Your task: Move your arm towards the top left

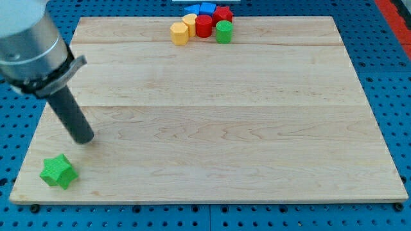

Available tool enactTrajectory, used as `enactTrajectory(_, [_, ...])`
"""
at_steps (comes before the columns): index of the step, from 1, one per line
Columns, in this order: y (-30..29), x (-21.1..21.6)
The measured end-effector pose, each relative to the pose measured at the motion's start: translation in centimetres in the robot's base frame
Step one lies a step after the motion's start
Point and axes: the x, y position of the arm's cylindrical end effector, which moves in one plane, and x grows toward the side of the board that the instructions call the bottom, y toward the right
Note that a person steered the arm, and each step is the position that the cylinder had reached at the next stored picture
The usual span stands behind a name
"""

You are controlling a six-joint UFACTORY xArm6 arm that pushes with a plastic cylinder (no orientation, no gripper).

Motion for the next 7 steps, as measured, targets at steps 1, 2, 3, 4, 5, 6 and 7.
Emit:
enactTrajectory(1, [-0.2,-4.6])
enactTrajectory(2, [-0.4,-8.6])
enactTrajectory(3, [-0.8,-12.1])
enactTrajectory(4, [-1.0,-15.3])
enactTrajectory(5, [-1.0,-17.8])
enactTrajectory(6, [-1.1,-20.4])
enactTrajectory(7, [-1.1,-22.8])
